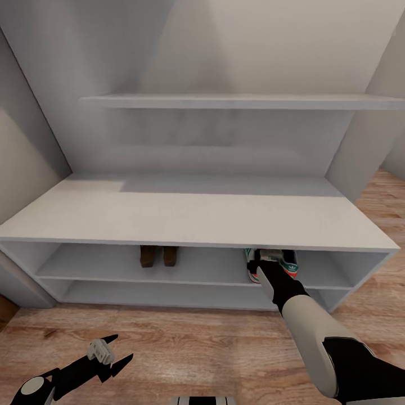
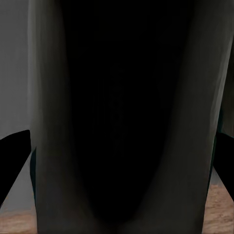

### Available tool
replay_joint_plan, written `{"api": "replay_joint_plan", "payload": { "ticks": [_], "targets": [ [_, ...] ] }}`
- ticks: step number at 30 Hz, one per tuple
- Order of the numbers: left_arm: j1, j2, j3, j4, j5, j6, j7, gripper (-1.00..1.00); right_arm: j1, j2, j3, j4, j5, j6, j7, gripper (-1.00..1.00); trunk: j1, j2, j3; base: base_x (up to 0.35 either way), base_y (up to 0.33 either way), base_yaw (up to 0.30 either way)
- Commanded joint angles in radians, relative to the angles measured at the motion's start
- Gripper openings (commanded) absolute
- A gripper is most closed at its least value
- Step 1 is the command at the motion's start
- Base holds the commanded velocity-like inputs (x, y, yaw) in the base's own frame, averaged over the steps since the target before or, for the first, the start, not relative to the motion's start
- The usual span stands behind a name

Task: Pick up the two gym shoes and the two sandals from the corridor floor and place them onto the hallstand (shoe rack) in the corridor, making sure they are on the rack and not on the floor. Arrange them so the two gym shoes are next to each other and the two sandals are next to each other.

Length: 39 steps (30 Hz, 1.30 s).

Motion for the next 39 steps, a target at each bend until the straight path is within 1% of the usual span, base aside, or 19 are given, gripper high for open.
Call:
{"api": "replay_joint_plan", "payload": {
  "ticks": [1,7,21,22,39],
  "targets": [
    [-0.001,-0.001,0.005,-0.001,-0.01,-0.005,-0.004,1.0,0.0,0.001,-0.005,-0.002,0.001,0.005,-0.001,-1.0,0.0,0.0,-0.001,0.122,-0.057,0.0],
    [-0.001,-0.001,0.005,-0.001,-0.01,-0.006,-0.004,1.0,0.0,0.001,-0.005,-0.002,0.001,0.005,-0.001,-1.0,0.0,0.0,-0.001,0.122,-0.072,0.0],
    [-0.001,-0.001,0.005,-0.001,-0.01,-0.006,-0.004,1.0,0.0,0.001,-0.004,-0.002,0.001,0.005,0.0,-1.0,0.0,0.0,-0.001,0.006,-0.004,0.0],
    [-0.001,0.0,0.006,-0.001,-0.01,-0.006,-0.004,1.0,0.0,0.001,-0.005,-0.002,0.001,0.005,0.0,1.0,0.0,0.0,-0.001,0.0,0.0,0.0],
    [-0.001,0.0,0.005,-0.001,-0.01,-0.006,-0.004,1.0,0.0,0.001,-0.005,-0.002,0.001,0.005,0.001,1.0,0.0,0.0,-0.001,0.0,0.0,0.0]
  ]
}}
